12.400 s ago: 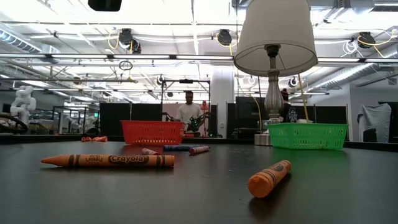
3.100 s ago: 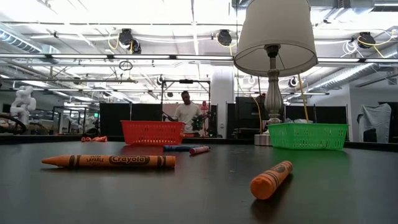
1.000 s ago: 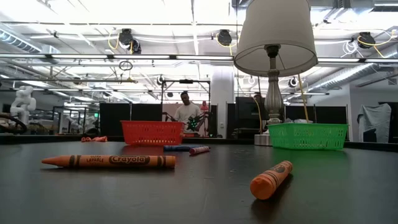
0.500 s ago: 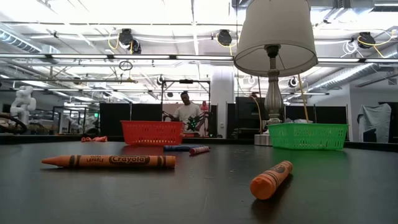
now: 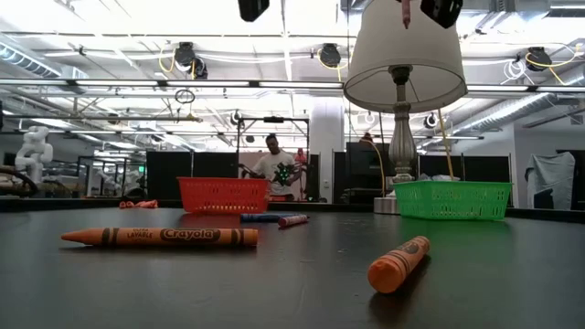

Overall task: Sort crayons
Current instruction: Put the red crayon into the green basket

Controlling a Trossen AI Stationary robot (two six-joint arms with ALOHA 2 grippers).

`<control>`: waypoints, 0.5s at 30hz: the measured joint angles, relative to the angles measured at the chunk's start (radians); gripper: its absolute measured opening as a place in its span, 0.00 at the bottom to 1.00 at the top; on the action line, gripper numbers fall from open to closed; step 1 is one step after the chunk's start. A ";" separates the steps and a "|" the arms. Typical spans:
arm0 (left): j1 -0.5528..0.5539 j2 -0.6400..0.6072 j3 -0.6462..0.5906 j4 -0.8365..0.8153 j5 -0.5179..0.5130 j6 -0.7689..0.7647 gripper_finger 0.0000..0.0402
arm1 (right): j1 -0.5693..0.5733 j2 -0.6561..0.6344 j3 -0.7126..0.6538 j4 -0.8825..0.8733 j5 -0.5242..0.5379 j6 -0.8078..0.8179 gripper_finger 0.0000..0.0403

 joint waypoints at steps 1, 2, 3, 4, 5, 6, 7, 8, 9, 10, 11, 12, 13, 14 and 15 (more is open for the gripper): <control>0.012 0.000 0.000 -0.011 0.024 0.003 0.49 | 0.000 0.002 0.000 -0.005 0.001 0.012 0.02; 0.021 -0.001 0.000 -0.023 0.050 0.004 0.49 | -0.001 0.003 0.000 -0.008 0.002 0.020 0.02; 0.029 -0.005 0.000 -0.042 0.073 0.004 0.49 | -0.003 0.004 0.000 -0.008 0.010 0.022 0.02; 0.035 -0.009 0.000 -0.064 0.091 0.003 0.49 | -0.005 0.005 0.000 -0.008 0.026 0.024 0.02; 0.041 -0.013 0.000 -0.080 0.103 0.004 0.49 | -0.007 0.005 0.000 -0.010 0.045 0.031 0.02; 0.046 -0.015 0.000 -0.095 0.112 0.004 0.49 | -0.007 0.005 0.000 -0.016 0.066 0.048 0.02; 0.050 -0.017 0.000 -0.117 0.125 0.005 0.49 | -0.007 0.002 0.000 -0.032 0.089 0.071 0.02; 0.057 -0.022 0.000 -0.146 0.134 0.005 0.49 | -0.007 -0.001 0.000 -0.055 0.108 0.096 0.02; 0.062 -0.027 0.000 -0.179 0.141 0.010 0.49 | -0.007 -0.005 0.000 -0.076 0.126 0.122 0.02; 0.066 -0.031 0.000 -0.200 0.143 0.014 0.49 | -0.007 -0.010 0.000 -0.094 0.139 0.148 0.02; 0.070 -0.037 0.000 -0.216 0.144 0.025 0.49 | -0.007 -0.017 0.000 -0.116 0.155 0.170 0.02; 0.072 -0.047 0.000 -0.243 0.144 0.036 0.49 | -0.007 -0.024 0.000 -0.141 0.164 0.188 0.02; 0.072 -0.055 0.000 -0.273 0.144 0.049 0.49 | -0.007 -0.030 0.000 -0.155 0.181 0.203 0.02; 0.073 -0.060 0.000 -0.289 0.143 0.062 0.49 | -0.006 -0.042 0.000 -0.164 0.186 0.209 0.02; 0.075 -0.064 0.000 -0.299 0.144 0.076 0.49 | -0.006 -0.053 0.000 -0.178 0.198 0.211 0.02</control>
